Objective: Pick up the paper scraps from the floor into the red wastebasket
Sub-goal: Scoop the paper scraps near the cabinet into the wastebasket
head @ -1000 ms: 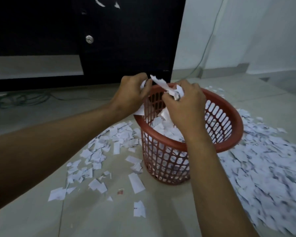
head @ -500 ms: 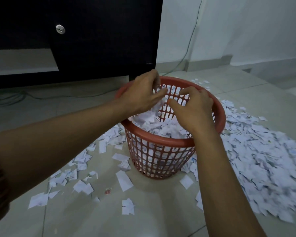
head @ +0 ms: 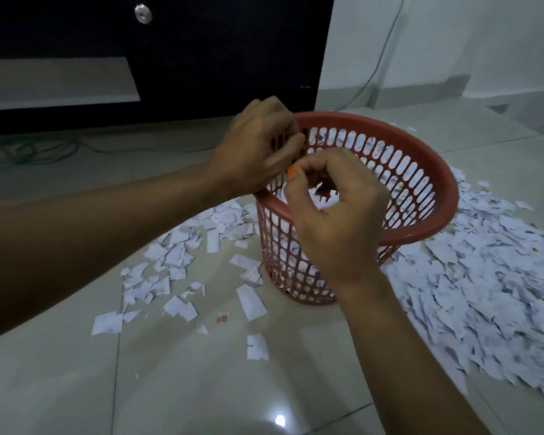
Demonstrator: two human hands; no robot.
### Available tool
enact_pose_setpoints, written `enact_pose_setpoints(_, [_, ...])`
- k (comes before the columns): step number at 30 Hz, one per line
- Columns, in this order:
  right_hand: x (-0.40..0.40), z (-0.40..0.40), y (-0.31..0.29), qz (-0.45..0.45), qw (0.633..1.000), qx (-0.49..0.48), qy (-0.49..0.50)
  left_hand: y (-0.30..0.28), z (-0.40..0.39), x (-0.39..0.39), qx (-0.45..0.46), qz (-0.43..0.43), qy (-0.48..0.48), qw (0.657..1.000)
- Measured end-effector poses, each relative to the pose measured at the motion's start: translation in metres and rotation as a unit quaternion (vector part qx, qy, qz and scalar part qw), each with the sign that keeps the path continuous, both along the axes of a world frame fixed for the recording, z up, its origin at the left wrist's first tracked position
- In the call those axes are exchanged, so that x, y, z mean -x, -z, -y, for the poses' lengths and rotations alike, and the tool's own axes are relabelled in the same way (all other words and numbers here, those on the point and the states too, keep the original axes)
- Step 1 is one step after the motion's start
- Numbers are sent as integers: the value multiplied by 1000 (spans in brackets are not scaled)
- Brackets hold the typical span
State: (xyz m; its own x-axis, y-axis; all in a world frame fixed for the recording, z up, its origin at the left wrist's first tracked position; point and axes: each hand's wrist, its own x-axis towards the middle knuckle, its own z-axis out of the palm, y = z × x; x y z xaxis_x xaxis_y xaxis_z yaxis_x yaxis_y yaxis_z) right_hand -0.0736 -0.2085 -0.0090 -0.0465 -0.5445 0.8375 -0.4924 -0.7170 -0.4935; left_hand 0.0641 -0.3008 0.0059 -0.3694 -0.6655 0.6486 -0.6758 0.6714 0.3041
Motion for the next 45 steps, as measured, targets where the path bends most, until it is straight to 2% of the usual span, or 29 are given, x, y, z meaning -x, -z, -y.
enact_pose_setpoints(3, [-18, -18, 32, 3, 998, 25, -52, 22, -18, -22, 35, 16, -6, 999])
enact_pose_setpoints(7, [-32, -31, 85, -24, 996, -11, -80, 58, -42, -49, 28, 23, -20, 999])
enact_pose_setpoints(11, [-36, -28, 141, -71, 989, -101, -86, 90, -58, -66, -22, 25, -45, 998])
enact_pose_setpoints(14, [-35, -31, 188, -113, 973, -194, -59, 112, -67, -82, -72, 85, -41, 993])
enact_pose_setpoints(17, [-37, -50, 235, -170, 934, -314, -2, 139, -76, -102, -152, 176, -48, 971])
enact_pose_setpoints(20, [-44, -75, 272, -265, 848, -452, 77, 167, -86, -123, -227, 267, -76, 934])
enact_pose_setpoints(22, [-50, -85, 288, -326, 814, -470, 99, 181, -92, -135, -266, 306, -104, 908])
enact_pose_setpoints(27, [-75, -69, 289, -415, 778, -460, 107, 194, -104, -154, -305, 351, -134, 875])
enact_pose_setpoints(34, [-123, -32, 281, -484, 765, -424, -12, 202, -126, -176, -358, 381, -156, 838])
enact_pose_setpoints(37, [-130, -21, 279, -459, 786, -410, -62, 208, -131, -184, -375, 386, -161, 827])
enact_pose_setpoints(41, [-122, -11, 278, -387, 827, -408, -16, 214, -134, -189, -386, 379, -170, 824])
enact_pose_setpoints(45, [-114, 11, 281, -375, 819, -432, 34, 220, -140, -194, -401, 355, -177, 826])
